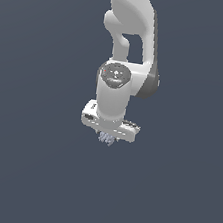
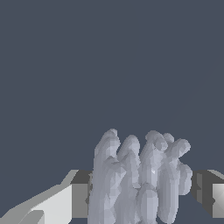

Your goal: Pick up the object and move it to a goal position.

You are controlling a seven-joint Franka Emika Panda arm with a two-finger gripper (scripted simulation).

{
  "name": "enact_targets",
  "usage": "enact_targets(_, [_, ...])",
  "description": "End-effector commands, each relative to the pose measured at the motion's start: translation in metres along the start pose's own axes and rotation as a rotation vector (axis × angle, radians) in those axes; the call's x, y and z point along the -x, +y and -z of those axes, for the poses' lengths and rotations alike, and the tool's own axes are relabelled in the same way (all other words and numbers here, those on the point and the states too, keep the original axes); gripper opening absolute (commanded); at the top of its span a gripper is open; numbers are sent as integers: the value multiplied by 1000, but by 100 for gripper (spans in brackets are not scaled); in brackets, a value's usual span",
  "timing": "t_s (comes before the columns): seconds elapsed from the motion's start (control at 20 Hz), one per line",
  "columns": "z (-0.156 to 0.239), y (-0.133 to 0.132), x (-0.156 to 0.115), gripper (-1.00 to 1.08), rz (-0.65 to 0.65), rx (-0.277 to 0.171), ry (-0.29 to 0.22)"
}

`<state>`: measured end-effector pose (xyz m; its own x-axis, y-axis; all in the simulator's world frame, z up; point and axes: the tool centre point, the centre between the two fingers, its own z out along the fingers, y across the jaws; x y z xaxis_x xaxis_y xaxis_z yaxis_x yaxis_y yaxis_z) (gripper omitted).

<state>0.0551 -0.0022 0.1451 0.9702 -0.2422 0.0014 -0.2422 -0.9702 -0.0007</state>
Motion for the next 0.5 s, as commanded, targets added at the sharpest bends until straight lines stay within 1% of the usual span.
enact_targets(0.0, [13, 8, -15, -100, 1, 0, -1])
enact_targets(0.45, [49, 33, -60, -100, 1, 0, -1])
